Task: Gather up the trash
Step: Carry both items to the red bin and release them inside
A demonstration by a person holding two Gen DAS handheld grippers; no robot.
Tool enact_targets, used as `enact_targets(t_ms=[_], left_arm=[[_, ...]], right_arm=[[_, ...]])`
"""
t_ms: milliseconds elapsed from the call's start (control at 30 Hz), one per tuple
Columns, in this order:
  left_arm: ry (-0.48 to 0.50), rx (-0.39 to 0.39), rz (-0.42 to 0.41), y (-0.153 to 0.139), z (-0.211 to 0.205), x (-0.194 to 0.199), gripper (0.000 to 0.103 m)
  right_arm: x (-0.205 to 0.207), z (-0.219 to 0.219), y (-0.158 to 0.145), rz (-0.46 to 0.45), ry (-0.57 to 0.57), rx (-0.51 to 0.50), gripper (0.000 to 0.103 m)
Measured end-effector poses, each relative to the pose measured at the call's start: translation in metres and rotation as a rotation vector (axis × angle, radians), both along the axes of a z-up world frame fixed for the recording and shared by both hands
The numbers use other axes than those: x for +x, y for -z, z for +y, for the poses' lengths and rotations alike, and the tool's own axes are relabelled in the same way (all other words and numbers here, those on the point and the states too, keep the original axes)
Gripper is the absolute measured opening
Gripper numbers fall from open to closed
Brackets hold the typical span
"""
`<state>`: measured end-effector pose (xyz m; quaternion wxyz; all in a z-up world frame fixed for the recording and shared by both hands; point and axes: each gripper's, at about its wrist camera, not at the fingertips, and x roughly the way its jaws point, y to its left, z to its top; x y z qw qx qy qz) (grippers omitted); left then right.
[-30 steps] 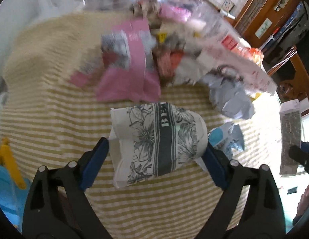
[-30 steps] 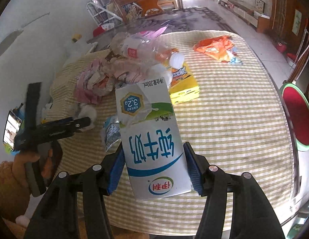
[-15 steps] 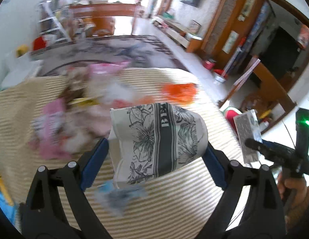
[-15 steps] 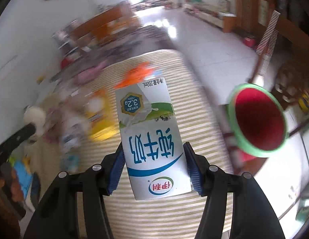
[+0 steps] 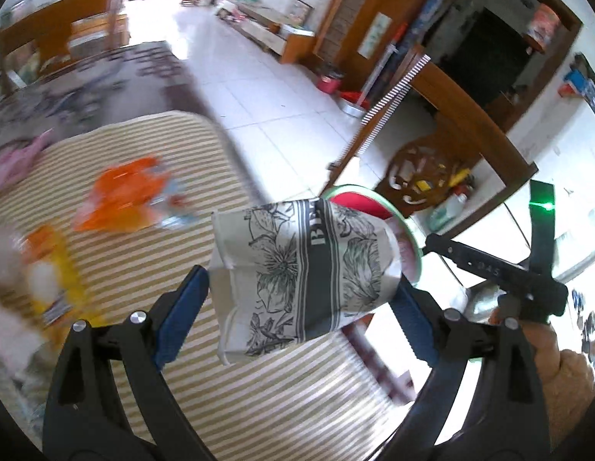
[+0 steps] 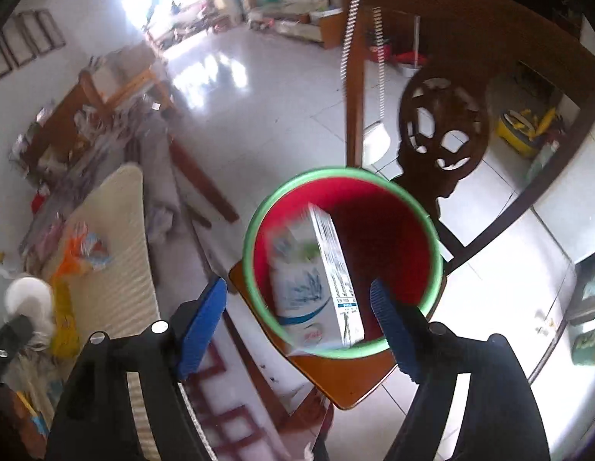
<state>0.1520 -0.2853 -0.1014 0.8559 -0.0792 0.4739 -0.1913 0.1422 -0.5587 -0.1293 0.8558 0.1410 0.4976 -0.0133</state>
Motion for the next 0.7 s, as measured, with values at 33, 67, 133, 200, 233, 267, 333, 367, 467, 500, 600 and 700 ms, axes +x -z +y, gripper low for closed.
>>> enact_targets(t_ms=[33,67,133,200,233,267,333,367,467,500,600,700], left_arm=[[0.02,0.0,-0.004,0.0,-0.011,0.004,0.089],[0.038,0.001,-0.008,0.0,-0.021,0.008,0.089],[0.094,0.005,-0.018,0.0,-0.05,0.017,0.089],[0.147,0.013,-0.029,0.0,-0.074,0.023,0.089],[0.171,0.015,-0.035,0.001,-0.086,0.027,0.089],[0.184,0.017,-0.039,0.002,-0.093,0.027,0.09],[0.226,0.018,-0.044,0.004,-0.115,0.034,0.09],[0.243,0.023,-0.047,0.006,-0.126,0.038,0.091],[0.272,0.079,-0.061,0.009,-0.149,0.045,0.097],[0.275,0.087,-0.061,0.009,-0.153,0.047,0.097],[0.267,0.052,-0.069,0.002,-0.147,0.042,0.097],[0.245,0.062,-0.075,-0.001,-0.132,0.033,0.097]], right_arm=[[0.002,-0.001,-0.002,-0.003,0.009,0.001,0.076],[-0.002,-0.007,-0.004,-0.008,0.021,0.001,0.076],[-0.015,-0.025,-0.006,-0.017,0.057,0.009,0.076],[-0.025,-0.039,-0.008,-0.018,0.094,0.016,0.076],[-0.03,-0.045,-0.007,-0.02,0.113,0.02,0.076],[-0.036,-0.053,-0.008,-0.021,0.136,0.023,0.076],[-0.046,-0.067,-0.009,-0.022,0.178,0.026,0.076],[-0.049,-0.071,-0.009,-0.022,0.19,0.027,0.076],[-0.06,-0.084,-0.012,-0.025,0.232,0.03,0.076],[-0.064,-0.086,-0.013,-0.026,0.24,0.031,0.076],[-0.068,-0.086,-0.015,-0.031,0.243,0.025,0.076],[-0.064,-0.077,-0.015,-0.034,0.222,0.024,0.076]])
